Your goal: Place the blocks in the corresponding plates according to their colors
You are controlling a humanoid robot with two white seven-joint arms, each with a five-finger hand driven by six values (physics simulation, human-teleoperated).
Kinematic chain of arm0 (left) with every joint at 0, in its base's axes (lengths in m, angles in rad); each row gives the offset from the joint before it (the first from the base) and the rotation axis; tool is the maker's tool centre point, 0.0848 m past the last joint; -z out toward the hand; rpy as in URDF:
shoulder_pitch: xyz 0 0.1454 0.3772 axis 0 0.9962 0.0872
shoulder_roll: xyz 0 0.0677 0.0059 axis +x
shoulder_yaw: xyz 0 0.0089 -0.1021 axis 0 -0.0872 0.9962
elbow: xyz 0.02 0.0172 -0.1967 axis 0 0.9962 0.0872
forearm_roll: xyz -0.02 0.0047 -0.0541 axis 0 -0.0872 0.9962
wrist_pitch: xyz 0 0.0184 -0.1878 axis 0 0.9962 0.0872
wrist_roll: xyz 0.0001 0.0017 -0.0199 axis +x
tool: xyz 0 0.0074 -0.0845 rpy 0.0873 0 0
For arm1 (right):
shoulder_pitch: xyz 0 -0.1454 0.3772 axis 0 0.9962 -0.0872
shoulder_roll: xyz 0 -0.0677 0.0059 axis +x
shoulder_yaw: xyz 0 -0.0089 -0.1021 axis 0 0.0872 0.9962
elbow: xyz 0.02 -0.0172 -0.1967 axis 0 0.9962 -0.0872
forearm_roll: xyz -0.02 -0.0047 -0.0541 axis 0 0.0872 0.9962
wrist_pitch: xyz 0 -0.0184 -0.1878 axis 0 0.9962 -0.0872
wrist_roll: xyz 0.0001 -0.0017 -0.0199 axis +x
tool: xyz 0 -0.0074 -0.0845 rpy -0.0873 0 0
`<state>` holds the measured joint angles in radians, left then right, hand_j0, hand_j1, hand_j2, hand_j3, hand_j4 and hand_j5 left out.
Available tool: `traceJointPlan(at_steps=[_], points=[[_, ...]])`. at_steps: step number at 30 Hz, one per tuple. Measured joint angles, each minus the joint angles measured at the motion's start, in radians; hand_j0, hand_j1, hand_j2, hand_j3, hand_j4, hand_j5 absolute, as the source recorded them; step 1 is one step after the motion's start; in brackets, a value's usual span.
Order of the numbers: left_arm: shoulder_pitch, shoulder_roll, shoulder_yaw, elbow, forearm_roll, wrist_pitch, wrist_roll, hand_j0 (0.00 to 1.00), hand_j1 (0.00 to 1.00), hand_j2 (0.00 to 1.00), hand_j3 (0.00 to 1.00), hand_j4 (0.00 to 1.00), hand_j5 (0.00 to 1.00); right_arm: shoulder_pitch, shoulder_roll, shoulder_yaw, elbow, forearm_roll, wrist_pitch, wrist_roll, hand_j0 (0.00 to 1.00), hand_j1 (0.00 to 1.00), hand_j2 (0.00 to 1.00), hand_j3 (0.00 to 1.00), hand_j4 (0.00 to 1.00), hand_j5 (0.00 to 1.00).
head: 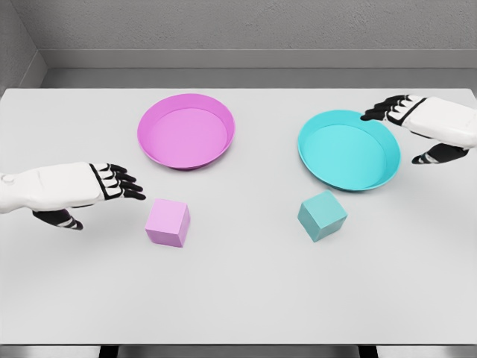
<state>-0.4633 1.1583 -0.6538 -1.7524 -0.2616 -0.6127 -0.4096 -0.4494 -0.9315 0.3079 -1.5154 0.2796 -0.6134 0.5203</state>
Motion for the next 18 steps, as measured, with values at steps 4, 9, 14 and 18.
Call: traceJointPlan(at_steps=[4, 9, 14, 18], points=[[-0.029, 0.000, -0.008, 0.000, -0.001, 0.000, 0.000, 1.00, 1.00, 1.00, 1.00, 1.00, 1.00, -0.008, -0.001, -0.004, -0.002, 0.005, 0.000, 0.001, 1.00, 1.00, 1.00, 1.00, 1.00, 1.00], [-0.130, -0.030, -0.057, -0.007, -0.019, 0.000, -0.011, 1.00, 1.00, 1.00, 1.00, 1.00, 1.00, 0.067, 0.000, -0.020, -0.016, 0.022, -0.001, 0.007, 1.00, 1.00, 1.00, 1.00, 1.00, 1.00], [-0.140, -0.084, -0.084, -0.005, -0.073, 0.000, -0.018, 1.00, 1.00, 1.00, 1.00, 1.00, 1.00, 0.078, 0.007, 0.014, -0.125, 0.108, 0.000, 0.026, 1.00, 1.00, 1.00, 1.00, 1.00, 1.00], [-0.186, -0.145, -0.092, -0.008, -0.135, 0.000, -0.087, 1.00, 1.00, 1.00, 1.00, 1.00, 1.00, 0.077, 0.008, 0.080, -0.179, 0.128, 0.000, 0.030, 1.00, 1.00, 1.00, 1.00, 1.00, 1.00]])
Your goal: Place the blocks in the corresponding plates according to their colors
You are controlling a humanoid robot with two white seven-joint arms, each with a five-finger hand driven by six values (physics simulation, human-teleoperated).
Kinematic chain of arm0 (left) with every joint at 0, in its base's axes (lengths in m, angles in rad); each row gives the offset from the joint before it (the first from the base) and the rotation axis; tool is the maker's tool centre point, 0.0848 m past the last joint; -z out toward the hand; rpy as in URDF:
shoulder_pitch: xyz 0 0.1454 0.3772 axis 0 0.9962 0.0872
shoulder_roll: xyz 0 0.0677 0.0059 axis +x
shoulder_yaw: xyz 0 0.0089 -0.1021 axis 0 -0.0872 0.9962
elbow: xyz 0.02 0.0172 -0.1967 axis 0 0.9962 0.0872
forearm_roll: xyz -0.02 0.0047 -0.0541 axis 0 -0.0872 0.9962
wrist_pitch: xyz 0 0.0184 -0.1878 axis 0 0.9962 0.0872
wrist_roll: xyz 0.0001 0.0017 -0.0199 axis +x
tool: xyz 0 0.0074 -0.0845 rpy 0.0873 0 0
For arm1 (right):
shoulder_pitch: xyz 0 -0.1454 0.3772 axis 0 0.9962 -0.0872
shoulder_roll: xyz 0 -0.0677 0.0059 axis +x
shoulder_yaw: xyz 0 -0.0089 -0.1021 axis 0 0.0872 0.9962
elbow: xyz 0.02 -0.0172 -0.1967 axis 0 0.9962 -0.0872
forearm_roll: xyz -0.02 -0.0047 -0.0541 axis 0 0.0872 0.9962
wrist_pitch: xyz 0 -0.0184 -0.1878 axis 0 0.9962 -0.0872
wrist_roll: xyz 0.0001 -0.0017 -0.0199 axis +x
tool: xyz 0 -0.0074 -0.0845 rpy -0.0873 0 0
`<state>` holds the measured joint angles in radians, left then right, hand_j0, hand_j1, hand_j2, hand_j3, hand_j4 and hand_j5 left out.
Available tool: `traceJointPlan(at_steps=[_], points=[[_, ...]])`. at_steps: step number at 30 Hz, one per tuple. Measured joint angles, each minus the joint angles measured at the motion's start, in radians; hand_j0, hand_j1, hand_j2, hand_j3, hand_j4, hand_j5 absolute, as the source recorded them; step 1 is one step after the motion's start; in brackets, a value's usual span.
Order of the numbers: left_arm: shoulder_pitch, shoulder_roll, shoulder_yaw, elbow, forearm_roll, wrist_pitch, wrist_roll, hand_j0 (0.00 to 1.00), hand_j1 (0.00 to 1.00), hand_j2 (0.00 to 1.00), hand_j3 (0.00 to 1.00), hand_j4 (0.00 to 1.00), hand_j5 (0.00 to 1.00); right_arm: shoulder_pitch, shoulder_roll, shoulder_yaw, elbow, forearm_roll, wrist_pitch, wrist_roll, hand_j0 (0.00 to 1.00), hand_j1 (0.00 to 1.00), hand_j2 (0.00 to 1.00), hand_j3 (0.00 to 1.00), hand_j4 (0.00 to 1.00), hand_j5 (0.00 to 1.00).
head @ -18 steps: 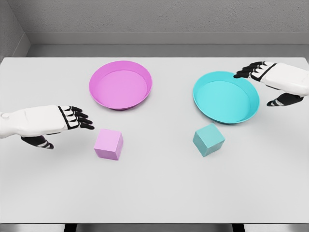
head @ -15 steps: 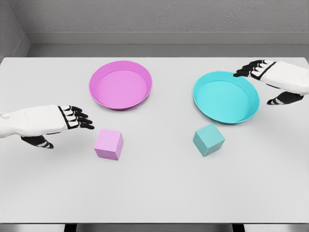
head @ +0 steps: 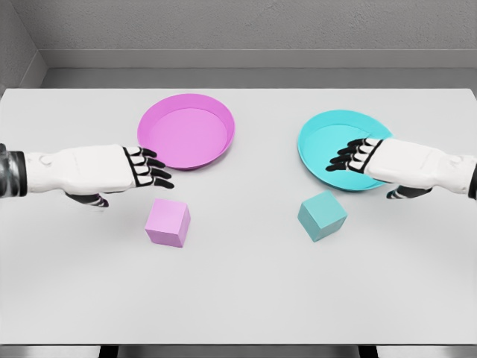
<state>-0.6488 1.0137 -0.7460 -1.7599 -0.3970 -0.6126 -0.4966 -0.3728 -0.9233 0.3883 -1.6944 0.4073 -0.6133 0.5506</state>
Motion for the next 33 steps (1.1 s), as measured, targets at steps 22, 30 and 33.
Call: traceJointPlan(at_steps=[22, 30, 33], points=[[-0.026, -0.132, -0.068, -0.002, -0.027, -0.001, -0.104, 1.00, 1.00, 1.00, 1.00, 1.00, 1.00, -0.021, 0.034, 0.165, -0.065, 0.008, 0.000, 0.004, 1.00, 1.00, 1.00, 1.00, 1.00, 1.00], [-0.023, -0.132, -0.091, 0.001, -0.042, -0.001, -0.114, 1.00, 1.00, 1.00, 1.00, 1.00, 1.00, -0.035, 0.040, 0.191, -0.064, 0.026, 0.000, 0.029, 1.00, 1.00, 1.00, 1.00, 1.00, 1.00], [-0.023, -0.135, -0.093, 0.001, -0.045, -0.001, -0.114, 1.00, 1.00, 1.00, 1.00, 1.00, 1.00, -0.037, 0.048, 0.192, -0.062, 0.046, 0.000, 0.035, 1.00, 1.00, 1.00, 1.00, 1.00, 1.00]])
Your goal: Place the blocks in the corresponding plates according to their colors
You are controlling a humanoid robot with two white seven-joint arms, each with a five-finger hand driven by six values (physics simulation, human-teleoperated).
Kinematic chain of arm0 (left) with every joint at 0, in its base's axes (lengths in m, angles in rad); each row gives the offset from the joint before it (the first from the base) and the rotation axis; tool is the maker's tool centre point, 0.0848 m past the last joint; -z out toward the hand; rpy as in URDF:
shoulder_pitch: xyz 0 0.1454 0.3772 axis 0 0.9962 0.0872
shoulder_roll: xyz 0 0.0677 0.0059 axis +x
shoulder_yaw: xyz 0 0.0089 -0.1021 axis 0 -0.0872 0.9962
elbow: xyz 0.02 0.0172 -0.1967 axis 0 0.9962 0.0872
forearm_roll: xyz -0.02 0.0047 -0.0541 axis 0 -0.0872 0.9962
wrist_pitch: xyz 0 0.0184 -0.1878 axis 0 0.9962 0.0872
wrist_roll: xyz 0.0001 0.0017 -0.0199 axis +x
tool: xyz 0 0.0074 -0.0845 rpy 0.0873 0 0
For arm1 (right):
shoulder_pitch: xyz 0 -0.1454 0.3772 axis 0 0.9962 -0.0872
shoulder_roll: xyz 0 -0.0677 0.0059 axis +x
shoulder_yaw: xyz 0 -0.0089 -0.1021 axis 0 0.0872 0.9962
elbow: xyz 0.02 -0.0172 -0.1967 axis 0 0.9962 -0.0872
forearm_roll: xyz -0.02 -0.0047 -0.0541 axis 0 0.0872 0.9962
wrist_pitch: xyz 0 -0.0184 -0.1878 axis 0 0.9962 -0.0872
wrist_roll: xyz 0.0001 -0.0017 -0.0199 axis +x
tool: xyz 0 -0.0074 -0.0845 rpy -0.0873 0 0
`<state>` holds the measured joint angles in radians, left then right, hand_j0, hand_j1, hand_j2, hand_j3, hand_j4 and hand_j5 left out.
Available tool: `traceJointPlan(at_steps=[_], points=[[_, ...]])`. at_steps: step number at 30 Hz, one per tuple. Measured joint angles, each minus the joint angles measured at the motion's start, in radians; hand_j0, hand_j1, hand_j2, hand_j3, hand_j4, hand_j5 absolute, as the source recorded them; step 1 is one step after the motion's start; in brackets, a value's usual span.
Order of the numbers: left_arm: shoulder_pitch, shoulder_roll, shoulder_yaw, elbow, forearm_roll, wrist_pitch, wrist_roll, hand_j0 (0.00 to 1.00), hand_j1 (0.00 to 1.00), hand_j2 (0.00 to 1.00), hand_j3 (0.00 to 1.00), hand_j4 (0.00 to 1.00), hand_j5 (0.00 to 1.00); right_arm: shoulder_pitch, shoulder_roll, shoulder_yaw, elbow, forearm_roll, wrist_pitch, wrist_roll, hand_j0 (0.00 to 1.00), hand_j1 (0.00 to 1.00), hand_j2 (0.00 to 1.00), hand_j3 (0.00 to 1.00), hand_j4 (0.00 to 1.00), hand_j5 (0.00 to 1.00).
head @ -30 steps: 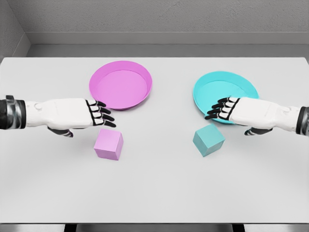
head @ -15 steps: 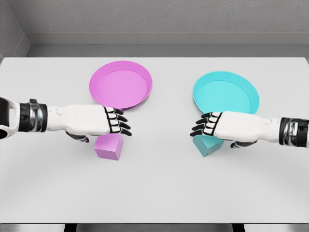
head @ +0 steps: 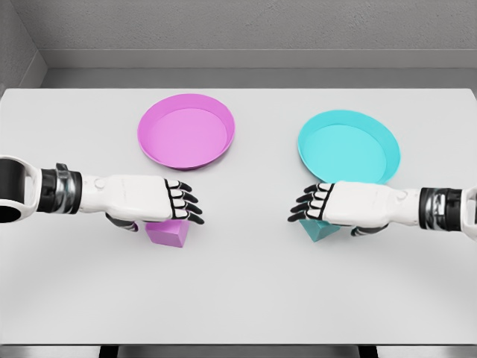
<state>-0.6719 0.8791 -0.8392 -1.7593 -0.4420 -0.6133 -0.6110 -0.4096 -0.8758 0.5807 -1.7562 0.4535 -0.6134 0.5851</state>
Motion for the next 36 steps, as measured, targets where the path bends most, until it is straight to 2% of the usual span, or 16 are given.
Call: traceJointPlan(at_steps=[5, 14, 15, 18, 20, 23, 26, 30, 36], points=[[0.002, -0.013, -0.012, 0.000, -0.003, 0.000, 0.000, 1.00, 1.00, 1.00, 1.00, 1.00, 1.00, 0.000, 0.026, 0.001, 0.005, 0.044, 0.000, 0.003, 1.00, 1.00, 1.00, 1.00, 1.00, 1.00], [0.005, -0.032, -0.029, 0.003, -0.026, 0.000, 0.000, 0.99, 0.99, 0.99, 0.99, 0.99, 0.99, 0.002, 0.033, 0.000, 0.026, 0.068, 0.001, 0.003, 1.00, 1.00, 1.00, 1.00, 1.00, 1.00], [0.005, -0.033, -0.029, 0.003, -0.030, 0.000, 0.000, 0.94, 0.94, 0.94, 0.94, 0.94, 0.94, 0.000, 0.033, -0.001, 0.026, 0.068, 0.001, 0.003, 1.00, 1.00, 1.00, 1.00, 1.00, 1.00], [0.006, -0.033, -0.030, 0.003, -0.036, 0.000, -0.001, 0.80, 0.80, 0.80, 0.80, 0.80, 0.80, -0.002, 0.033, -0.004, 0.027, 0.070, 0.002, 0.009, 0.85, 0.85, 0.85, 0.85, 0.85, 0.85], [0.006, -0.032, -0.031, 0.003, -0.039, 0.000, 0.000, 0.75, 0.75, 0.75, 0.75, 0.75, 0.75, -0.005, 0.034, -0.005, 0.027, 0.070, 0.002, 0.015, 0.77, 0.77, 0.77, 0.77, 0.77, 0.77], [0.006, -0.030, -0.032, 0.003, -0.040, 0.000, 0.000, 0.71, 0.71, 0.71, 0.71, 0.71, 0.71, -0.005, 0.036, -0.007, 0.029, 0.065, 0.004, 0.019, 0.77, 0.77, 0.77, 0.77, 0.77, 0.77], [0.006, -0.029, -0.037, 0.002, -0.041, 0.003, 0.003, 0.53, 0.53, 0.53, 0.53, 0.53, 0.53, -0.005, 0.049, -0.008, 0.031, 0.062, 0.006, 0.020, 0.76, 0.76, 0.76, 0.76, 0.76, 0.76], [0.005, -0.029, -0.040, 0.002, -0.043, 0.003, 0.003, 0.51, 0.51, 0.51, 0.51, 0.51, 0.51, -0.006, 0.056, -0.011, 0.036, 0.060, 0.005, 0.021, 0.72, 0.72, 0.72, 0.72, 0.72, 0.72], [-0.012, -0.032, -0.042, 0.003, -0.042, 0.000, 0.001, 0.50, 0.50, 0.50, 0.50, 0.50, 0.50, -0.005, 0.059, -0.034, 0.039, 0.064, 0.001, 0.025, 0.72, 0.72, 0.72, 0.72, 0.72, 0.72]])
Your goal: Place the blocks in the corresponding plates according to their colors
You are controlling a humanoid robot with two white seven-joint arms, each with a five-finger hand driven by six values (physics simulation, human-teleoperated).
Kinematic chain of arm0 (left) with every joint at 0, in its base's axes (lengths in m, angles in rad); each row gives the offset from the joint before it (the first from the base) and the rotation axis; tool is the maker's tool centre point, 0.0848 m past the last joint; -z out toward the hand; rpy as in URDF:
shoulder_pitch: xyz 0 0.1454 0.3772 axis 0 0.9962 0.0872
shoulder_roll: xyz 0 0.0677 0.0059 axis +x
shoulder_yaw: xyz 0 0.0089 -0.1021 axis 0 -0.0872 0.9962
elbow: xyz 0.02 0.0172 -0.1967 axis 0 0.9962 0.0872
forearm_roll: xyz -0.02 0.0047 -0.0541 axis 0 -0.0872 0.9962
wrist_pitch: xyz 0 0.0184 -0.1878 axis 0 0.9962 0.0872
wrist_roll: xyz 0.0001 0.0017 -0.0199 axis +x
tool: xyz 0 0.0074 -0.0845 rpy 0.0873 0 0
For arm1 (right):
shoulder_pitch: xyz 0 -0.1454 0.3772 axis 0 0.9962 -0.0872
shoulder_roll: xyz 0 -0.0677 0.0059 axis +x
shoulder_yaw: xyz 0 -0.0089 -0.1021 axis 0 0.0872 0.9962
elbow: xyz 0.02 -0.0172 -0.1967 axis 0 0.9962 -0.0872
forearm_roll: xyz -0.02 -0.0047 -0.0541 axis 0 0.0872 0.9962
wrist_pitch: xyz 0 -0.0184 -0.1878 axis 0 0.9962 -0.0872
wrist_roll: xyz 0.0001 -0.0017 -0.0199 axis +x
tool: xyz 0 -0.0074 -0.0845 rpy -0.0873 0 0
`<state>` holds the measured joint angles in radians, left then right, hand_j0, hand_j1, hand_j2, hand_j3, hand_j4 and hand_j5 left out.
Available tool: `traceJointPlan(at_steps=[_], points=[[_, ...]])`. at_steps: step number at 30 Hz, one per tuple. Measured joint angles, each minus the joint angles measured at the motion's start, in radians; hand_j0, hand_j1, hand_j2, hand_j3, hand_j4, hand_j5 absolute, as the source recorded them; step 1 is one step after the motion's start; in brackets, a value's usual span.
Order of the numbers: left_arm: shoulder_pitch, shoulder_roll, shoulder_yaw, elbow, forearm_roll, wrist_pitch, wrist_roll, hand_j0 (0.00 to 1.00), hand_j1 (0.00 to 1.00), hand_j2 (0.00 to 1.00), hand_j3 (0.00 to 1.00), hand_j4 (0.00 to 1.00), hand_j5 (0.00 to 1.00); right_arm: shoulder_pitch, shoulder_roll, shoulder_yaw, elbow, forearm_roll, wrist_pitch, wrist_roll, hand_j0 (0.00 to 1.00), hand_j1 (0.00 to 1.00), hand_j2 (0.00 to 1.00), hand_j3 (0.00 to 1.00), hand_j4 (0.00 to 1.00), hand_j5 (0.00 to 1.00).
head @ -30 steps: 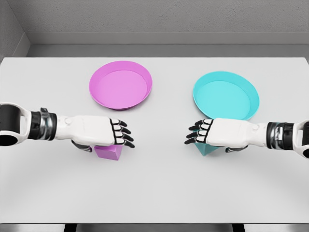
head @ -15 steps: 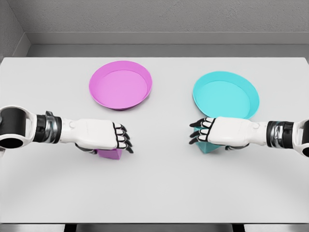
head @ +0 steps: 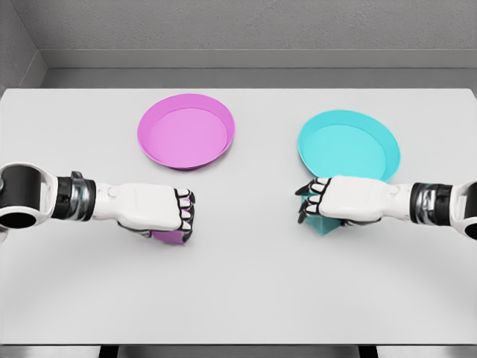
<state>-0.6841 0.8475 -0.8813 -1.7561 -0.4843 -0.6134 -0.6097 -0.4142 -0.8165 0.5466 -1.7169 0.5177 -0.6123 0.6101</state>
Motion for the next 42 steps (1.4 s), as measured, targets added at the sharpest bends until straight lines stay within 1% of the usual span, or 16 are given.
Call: traceJointPlan(at_steps=[8, 12, 13, 14, 17, 18, 23, 27, 30, 32, 34, 38, 39, 40, 42], points=[[-0.067, -0.001, 0.009, 0.004, 0.009, 0.000, 0.000, 0.46, 0.46, 0.46, 0.46, 0.46, 0.46, 0.003, 0.008, -0.024, 0.002, 0.000, -0.001, 0.001, 0.72, 0.72, 0.72, 0.72, 0.72, 0.72], [-0.080, -0.001, 0.015, 0.022, 0.013, 0.000, 0.001, 0.45, 0.45, 0.45, 0.45, 0.45, 0.45, 0.002, 0.010, -0.026, 0.004, 0.000, -0.001, 0.001, 0.72, 0.72, 0.72, 0.72, 0.72, 0.72], [-0.081, -0.001, 0.019, 0.026, 0.014, 0.000, 0.001, 0.45, 0.45, 0.45, 0.45, 0.45, 0.45, 0.000, 0.010, -0.027, 0.005, -0.001, -0.001, 0.001, 0.69, 0.69, 0.69, 0.69, 0.69, 0.69], [-0.084, -0.001, 0.022, 0.031, 0.014, 0.000, 0.002, 0.45, 0.45, 0.45, 0.45, 0.45, 0.45, 0.000, 0.010, -0.027, 0.006, -0.003, -0.001, 0.001, 0.69, 0.69, 0.69, 0.69, 0.69, 0.69], [-0.103, -0.002, 0.027, 0.047, 0.015, 0.000, 0.005, 0.45, 0.45, 0.45, 0.45, 0.45, 0.45, 0.003, 0.009, -0.040, 0.007, -0.024, -0.002, 0.001, 0.69, 0.69, 0.69, 0.69, 0.69, 0.69], [-0.107, -0.003, 0.027, 0.053, 0.015, 0.000, 0.005, 0.45, 0.45, 0.45, 0.45, 0.45, 0.45, 0.003, 0.008, -0.050, 0.008, -0.030, -0.002, 0.002, 0.67, 0.67, 0.67, 0.67, 0.67, 0.67], [-0.141, -0.020, 0.039, 0.067, 0.016, 0.000, 0.006, 0.44, 0.44, 0.44, 0.44, 0.44, 0.44, 0.005, 0.004, -0.090, 0.019, -0.077, -0.002, 0.001, 0.67, 0.67, 0.67, 0.67, 0.67, 0.67], [-0.170, -0.032, 0.060, 0.080, 0.017, 0.000, 0.006, 0.44, 0.44, 0.44, 0.44, 0.44, 0.44, 0.003, 0.001, -0.149, 0.067, -0.158, -0.002, 0.001, 0.67, 0.67, 0.67, 0.67, 0.67, 0.67], [-0.209, -0.062, 0.065, 0.123, 0.018, 0.000, 0.006, 0.44, 0.44, 0.44, 0.44, 0.44, 0.44, -0.002, -0.001, -0.175, 0.098, -0.208, -0.002, 0.001, 0.67, 0.67, 0.67, 0.67, 0.67, 0.67], [-0.238, -0.086, 0.066, 0.161, 0.019, 0.000, 0.006, 0.44, 0.44, 0.44, 0.44, 0.44, 0.44, -0.025, -0.001, -0.183, 0.126, -0.249, -0.001, 0.001, 0.67, 0.67, 0.67, 0.67, 0.67, 0.67], [-0.244, -0.114, 0.076, 0.209, 0.019, 0.000, 0.006, 0.44, 0.44, 0.44, 0.44, 0.44, 0.44, -0.043, 0.000, -0.199, 0.161, -0.280, -0.001, 0.001, 0.67, 0.67, 0.67, 0.67, 0.67, 0.67], [-0.270, -0.185, 0.095, 0.329, 0.015, -0.001, 0.003, 0.45, 0.45, 0.45, 0.45, 0.45, 0.45, -0.115, 0.013, -0.224, 0.254, -0.342, -0.001, 0.001, 0.68, 0.68, 0.68, 0.68, 0.68, 0.68], [-0.273, -0.205, 0.097, 0.362, 0.013, 0.000, 0.002, 0.46, 0.46, 0.46, 0.46, 0.46, 0.46, -0.123, 0.018, -0.228, 0.279, -0.353, -0.001, 0.001, 0.78, 0.78, 0.78, 0.78, 0.78, 0.78], [-0.275, -0.220, 0.098, 0.392, 0.012, -0.001, 0.001, 0.47, 0.47, 0.47, 0.47, 0.47, 0.47, -0.121, 0.026, -0.238, 0.302, -0.360, -0.001, 0.001, 1.00, 1.00, 1.00, 1.00, 1.00, 1.00], [-0.282, -0.244, 0.102, 0.437, 0.009, -0.001, -0.001, 0.48, 0.48, 0.48, 0.48, 0.48, 0.48, -0.120, 0.038, -0.284, 0.356, -0.369, -0.002, 0.001, 1.00, 1.00, 1.00, 1.00, 1.00, 1.00]])
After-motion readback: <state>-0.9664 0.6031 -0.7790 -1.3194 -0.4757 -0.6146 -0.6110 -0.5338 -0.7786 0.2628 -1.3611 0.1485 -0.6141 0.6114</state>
